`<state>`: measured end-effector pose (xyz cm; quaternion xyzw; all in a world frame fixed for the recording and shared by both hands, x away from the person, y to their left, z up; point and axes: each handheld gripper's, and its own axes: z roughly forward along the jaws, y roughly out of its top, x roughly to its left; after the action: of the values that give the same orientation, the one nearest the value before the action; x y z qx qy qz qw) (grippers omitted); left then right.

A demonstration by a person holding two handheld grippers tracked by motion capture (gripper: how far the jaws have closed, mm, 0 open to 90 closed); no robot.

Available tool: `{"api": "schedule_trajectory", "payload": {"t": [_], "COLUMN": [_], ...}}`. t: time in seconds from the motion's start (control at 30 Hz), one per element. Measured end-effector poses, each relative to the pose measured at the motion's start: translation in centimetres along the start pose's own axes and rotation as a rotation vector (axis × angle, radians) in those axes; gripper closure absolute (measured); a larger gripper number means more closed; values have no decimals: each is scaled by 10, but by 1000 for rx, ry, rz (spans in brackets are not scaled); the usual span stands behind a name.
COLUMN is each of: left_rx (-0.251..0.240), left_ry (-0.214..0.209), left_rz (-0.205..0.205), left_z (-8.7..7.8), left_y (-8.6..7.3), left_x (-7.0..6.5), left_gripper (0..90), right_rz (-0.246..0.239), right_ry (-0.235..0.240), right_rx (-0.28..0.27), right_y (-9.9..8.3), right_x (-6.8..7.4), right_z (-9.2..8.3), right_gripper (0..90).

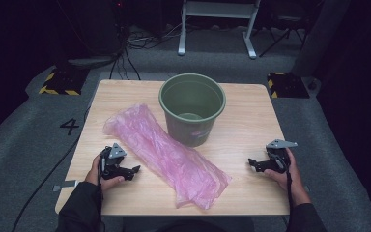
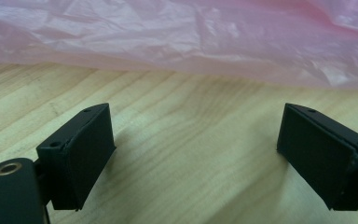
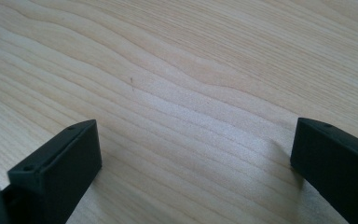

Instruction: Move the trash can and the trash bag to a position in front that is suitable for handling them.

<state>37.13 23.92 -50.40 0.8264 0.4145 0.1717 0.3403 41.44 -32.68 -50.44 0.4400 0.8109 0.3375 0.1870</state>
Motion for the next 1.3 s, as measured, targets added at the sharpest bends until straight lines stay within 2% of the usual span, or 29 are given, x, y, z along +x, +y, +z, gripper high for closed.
{"api": "schedule_trajectory", "payload": {"t": [0.13,0.23,0.37,0.47,0.5,0.53,0.67,0.8,0.87,0.9,0.93,1.03,1.07,1.1,1.23,1.3], "left_rx": [-4,-4,-1,-2,-2,-2,-1,0,0,-1,-1,-1,-1,-1,-1,-1], "left_ry": [7,1,1,-1,-1,-2,-2,-5,-6,-6,-6,-6,-6,-6,-6,-6], "left_rz": [-12,-17,-7,-6,-6,-6,-7,-2,-2,-1,-1,-1,-1,-1,-1,0], "left_z": [1,0,-1,-1,-1,-1,-1,-1,-1,-1,-1,-1,-1,-1,-1,-1], "left_y": [0,-1,-1,-1,-1,-1,-1,-1,-1,-1,-1,-1,-1,-1,-1,-1], "left_x": [-1,-2,-2,-2,-2,-2,-2,-1,-1,-1,-1,-1,-1,-1,-1,-1], "left_gripper": [110,110,110,111,111,111,110,111,111,111,111,111,111,111,111,111], "right_rz": [4,29,55,33,33,2,-37,-55,-73,-101,-101,-139,-139,-161,-206,-213], "right_ry": [1,-18,21,62,62,88,121,133,140,152,152,172,172,179,165,176], "right_rx": [-6,-28,-70,-126,-126,-154,-182,-205,-208,-215,-215,-230,-230,-243,-266,-275], "right_y": [0,0,9,19,19,27,40,50,55,62,62,81,81,92,113,121], "right_x": [-1,-2,-3,5,5,13,25,32,37,42,42,51,51,55,64,68], "right_z": [-1,-3,-8,-18,-18,-23,-26,-26,-25,-25,-25,-28,-28,-31,-37,-38], "right_gripper": [44,207,164,171,171,199,211,208,215,228,228,244,244,245,245,243]}}
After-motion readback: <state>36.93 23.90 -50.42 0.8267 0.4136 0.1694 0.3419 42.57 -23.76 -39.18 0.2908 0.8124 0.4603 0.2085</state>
